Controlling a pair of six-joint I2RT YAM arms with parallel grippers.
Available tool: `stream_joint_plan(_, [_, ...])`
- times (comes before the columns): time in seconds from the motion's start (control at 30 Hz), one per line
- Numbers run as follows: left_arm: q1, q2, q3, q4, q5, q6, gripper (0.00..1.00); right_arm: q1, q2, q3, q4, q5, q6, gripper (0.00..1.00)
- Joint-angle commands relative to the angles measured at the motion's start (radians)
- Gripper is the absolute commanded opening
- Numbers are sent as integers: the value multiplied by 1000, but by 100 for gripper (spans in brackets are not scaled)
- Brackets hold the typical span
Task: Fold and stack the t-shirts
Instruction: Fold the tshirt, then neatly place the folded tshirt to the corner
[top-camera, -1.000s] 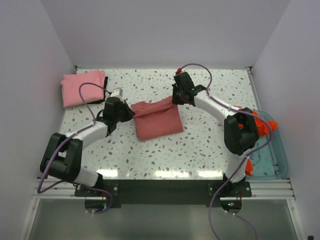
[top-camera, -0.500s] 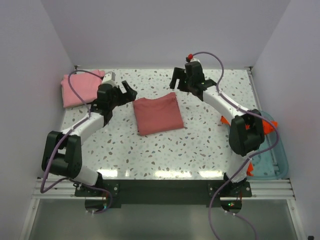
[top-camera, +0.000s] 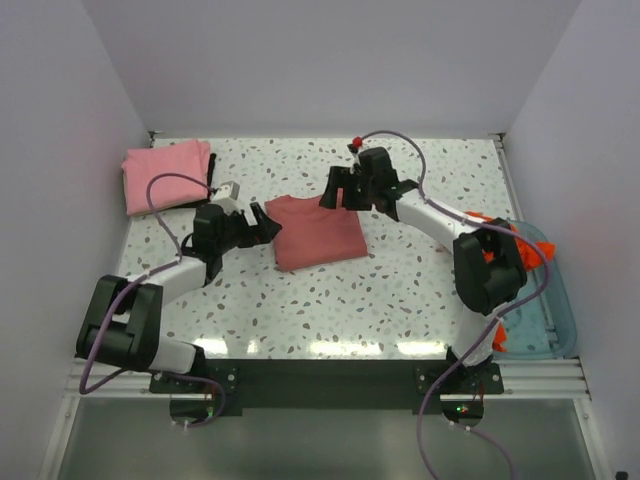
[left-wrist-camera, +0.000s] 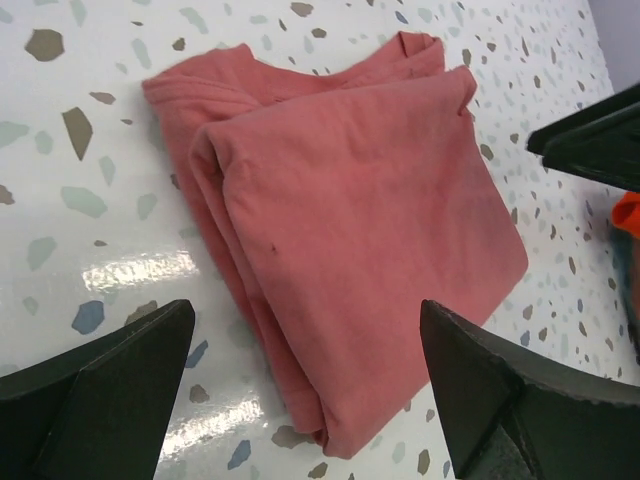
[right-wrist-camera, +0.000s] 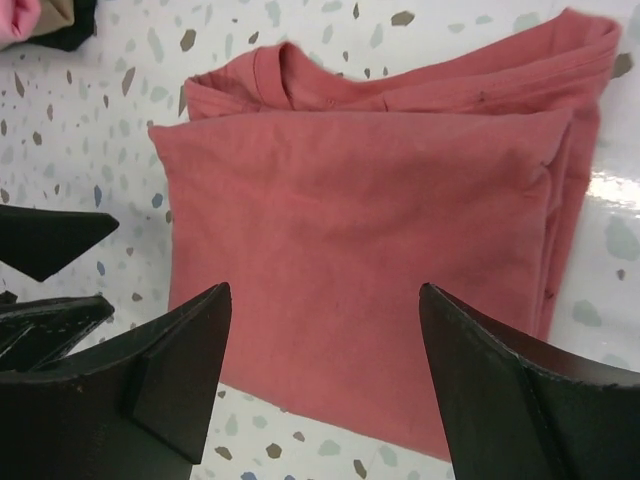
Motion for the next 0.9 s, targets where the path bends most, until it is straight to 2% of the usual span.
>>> stream_joint_plan(0.0, [-2,2,-51,171,124,11,100,6,49,-16,38,-91,-8,79])
stream_joint_plan(0.4, [-2,97,-113,239,167,-33,100,5,220,-32,-91,-63,-15,77])
stream_joint_plan(0.6, [0,152,-91,248,155,-39,100,6,231,-99,-82,-76,22,76])
stream_joint_plan(0.87, [0,281,-2,289,168,-121,100,6,220,-61,-238,-40,-22,76])
